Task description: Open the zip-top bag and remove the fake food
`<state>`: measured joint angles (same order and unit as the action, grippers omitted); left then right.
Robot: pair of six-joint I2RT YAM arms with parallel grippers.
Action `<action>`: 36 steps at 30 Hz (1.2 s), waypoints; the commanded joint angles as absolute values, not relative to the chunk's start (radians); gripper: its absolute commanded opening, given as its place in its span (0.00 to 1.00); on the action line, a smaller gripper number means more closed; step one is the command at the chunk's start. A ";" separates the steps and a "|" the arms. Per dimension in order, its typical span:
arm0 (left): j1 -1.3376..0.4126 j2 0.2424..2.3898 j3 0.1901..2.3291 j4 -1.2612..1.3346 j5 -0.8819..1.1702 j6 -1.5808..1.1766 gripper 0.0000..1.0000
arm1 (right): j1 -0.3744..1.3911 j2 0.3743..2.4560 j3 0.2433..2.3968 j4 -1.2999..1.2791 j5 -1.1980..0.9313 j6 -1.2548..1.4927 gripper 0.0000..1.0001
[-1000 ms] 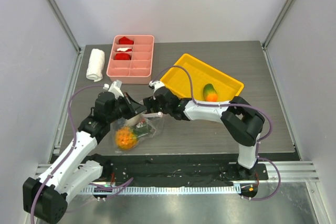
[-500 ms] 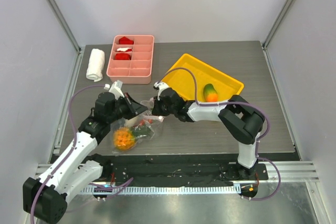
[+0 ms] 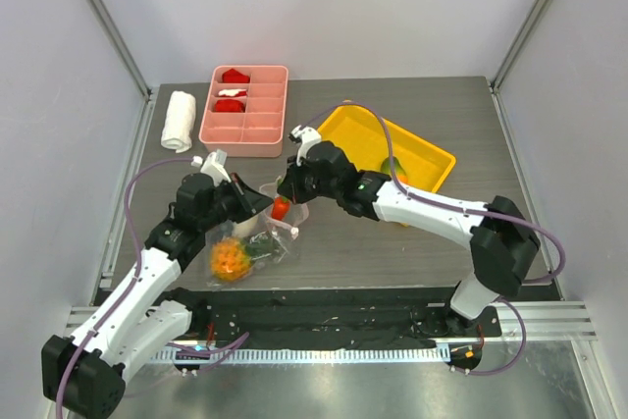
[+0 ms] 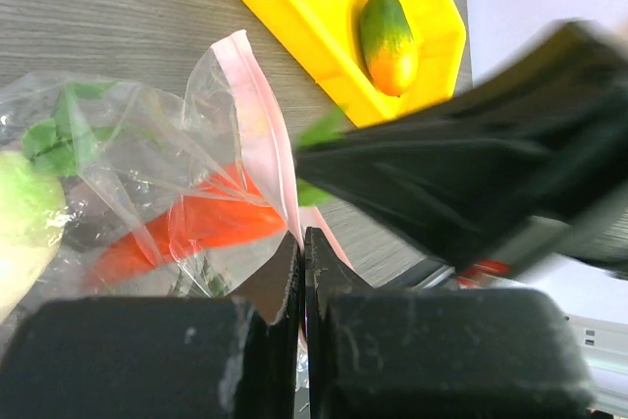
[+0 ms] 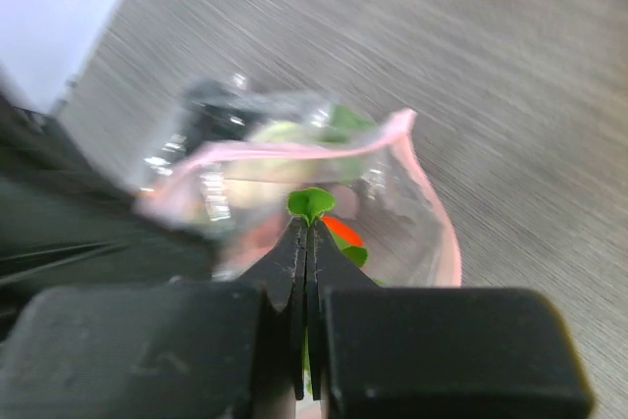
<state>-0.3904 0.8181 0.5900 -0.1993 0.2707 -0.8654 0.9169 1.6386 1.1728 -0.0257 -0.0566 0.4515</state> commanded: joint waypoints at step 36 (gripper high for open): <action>-0.391 0.974 0.724 -0.077 0.383 -0.874 0.00 | 0.261 1.608 1.244 -0.257 0.087 0.377 0.40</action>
<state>-0.3904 0.9764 0.6678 -0.1513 0.3264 -0.8642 0.2436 1.6028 1.1984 -0.2359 0.0555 0.4229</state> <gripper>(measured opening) 0.003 0.216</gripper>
